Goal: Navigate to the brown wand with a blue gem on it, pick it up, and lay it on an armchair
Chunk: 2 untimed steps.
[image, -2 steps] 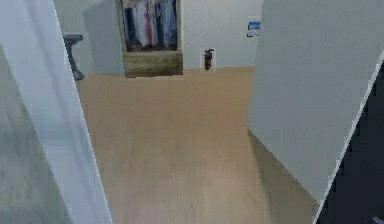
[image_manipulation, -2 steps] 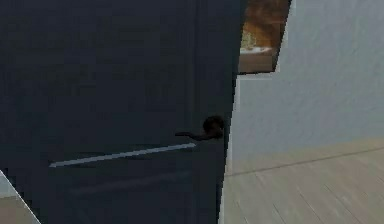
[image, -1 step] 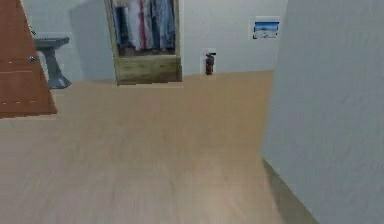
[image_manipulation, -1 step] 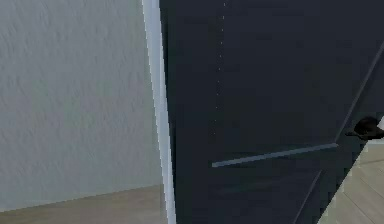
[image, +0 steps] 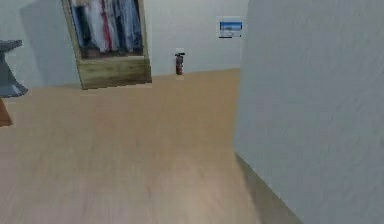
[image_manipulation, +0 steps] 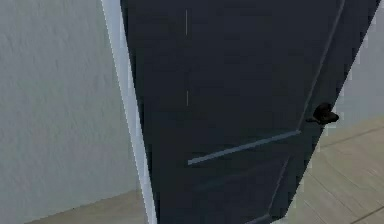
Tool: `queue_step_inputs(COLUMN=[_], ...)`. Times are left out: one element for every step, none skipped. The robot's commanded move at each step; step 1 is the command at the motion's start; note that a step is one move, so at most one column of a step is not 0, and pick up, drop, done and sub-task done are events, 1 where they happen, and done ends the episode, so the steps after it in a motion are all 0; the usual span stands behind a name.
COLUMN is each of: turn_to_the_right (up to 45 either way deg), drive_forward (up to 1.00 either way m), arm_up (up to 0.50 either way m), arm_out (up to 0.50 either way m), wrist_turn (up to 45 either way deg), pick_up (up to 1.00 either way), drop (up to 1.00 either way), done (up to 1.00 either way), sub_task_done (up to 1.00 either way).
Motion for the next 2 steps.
queue_step_inputs(turn_to_the_right=[0.0,3.0], drive_forward=[1.00,0.00], arm_up=[0.00,0.00], arm_out=[0.00,0.00], wrist_turn=[0.0,0.0], pick_up=[0.00,0.00], drop=[0.00,0.00], done=[0.00,0.00], sub_task_done=[0.00,0.00])
